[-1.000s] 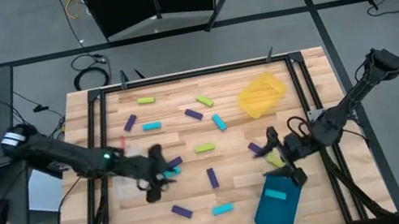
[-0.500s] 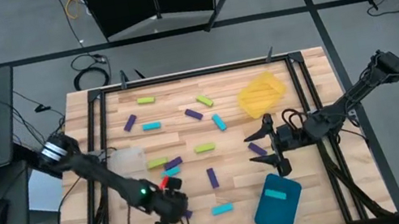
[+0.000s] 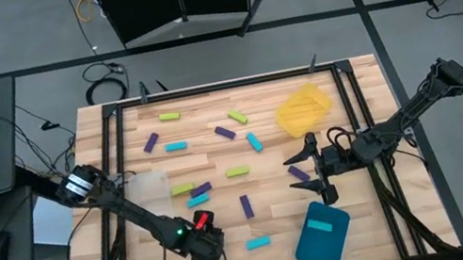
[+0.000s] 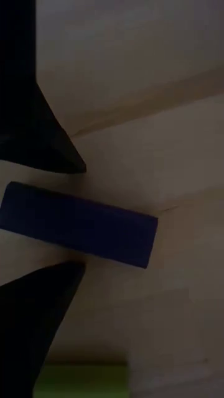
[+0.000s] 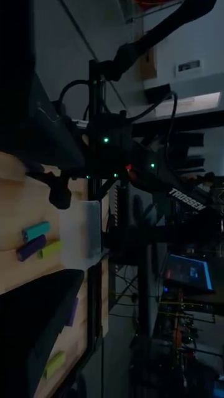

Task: Sort blocks
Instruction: Put the violet block into the transparent bin

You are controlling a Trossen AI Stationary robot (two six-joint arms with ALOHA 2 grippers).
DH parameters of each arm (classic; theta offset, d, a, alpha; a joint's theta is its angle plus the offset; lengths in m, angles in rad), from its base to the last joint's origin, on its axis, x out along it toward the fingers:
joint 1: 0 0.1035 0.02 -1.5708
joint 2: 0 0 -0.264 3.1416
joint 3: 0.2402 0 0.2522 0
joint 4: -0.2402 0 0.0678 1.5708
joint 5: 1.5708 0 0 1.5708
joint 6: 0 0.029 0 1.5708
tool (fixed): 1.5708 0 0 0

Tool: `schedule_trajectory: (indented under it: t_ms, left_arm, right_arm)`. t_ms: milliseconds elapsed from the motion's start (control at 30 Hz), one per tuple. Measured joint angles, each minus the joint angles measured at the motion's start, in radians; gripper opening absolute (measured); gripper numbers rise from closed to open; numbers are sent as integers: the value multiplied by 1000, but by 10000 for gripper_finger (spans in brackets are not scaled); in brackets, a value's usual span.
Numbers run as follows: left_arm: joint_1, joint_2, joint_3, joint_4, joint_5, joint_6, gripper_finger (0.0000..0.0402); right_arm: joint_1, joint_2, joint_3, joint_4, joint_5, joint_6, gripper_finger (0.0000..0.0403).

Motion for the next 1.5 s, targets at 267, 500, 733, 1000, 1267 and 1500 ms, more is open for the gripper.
schedule_trajectory:
  t_ms: [267, 500, 733, 1000, 1267, 1500]
  left_arm:
    - [1, 4, 0, -6, -9, 16, 141]
    - [11, 4, 0, -19, -16, 22, 100]
    - [19, -100, 30, -52, -240, 41, 100]
    - [18, -433, 34, -224, -452, -182, 100]
    - [-26, -574, 33, -730, -441, -758, 100]
    - [-111, -663, -88, -820, -333, -1077, 100]
  right_arm:
    - [0, 0, 0, 0, 0, 0, 284]
    - [0, 0, 0, -1, 0, -5, 280]
    - [-14, 0, 0, -2, 0, 9, 279]
    - [-54, 0, 0, -42, 37, 47, 279]
    - [-66, 0, 0, -93, 100, 64, 279]
    - [-80, 56, 30, -137, 132, 71, 279]
